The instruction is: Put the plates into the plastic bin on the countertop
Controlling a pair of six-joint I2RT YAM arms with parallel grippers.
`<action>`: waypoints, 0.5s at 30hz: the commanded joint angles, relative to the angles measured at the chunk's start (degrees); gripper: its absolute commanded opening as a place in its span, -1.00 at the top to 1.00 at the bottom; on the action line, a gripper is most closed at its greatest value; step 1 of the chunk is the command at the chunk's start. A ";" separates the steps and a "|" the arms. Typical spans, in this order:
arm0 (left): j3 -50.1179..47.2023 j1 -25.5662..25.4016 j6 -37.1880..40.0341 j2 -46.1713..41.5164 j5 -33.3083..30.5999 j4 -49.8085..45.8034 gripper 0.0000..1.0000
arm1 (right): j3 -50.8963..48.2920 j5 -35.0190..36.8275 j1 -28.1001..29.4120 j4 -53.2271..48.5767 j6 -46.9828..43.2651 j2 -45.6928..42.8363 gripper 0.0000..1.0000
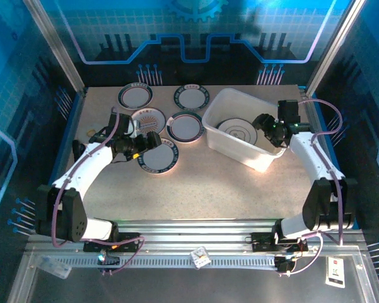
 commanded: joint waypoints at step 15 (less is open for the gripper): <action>-6.06 -0.33 -4.43 0.58 -0.34 0.47 -0.98 | 4.05 7.03 14.70 -8.88 -10.07 -14.78 -0.57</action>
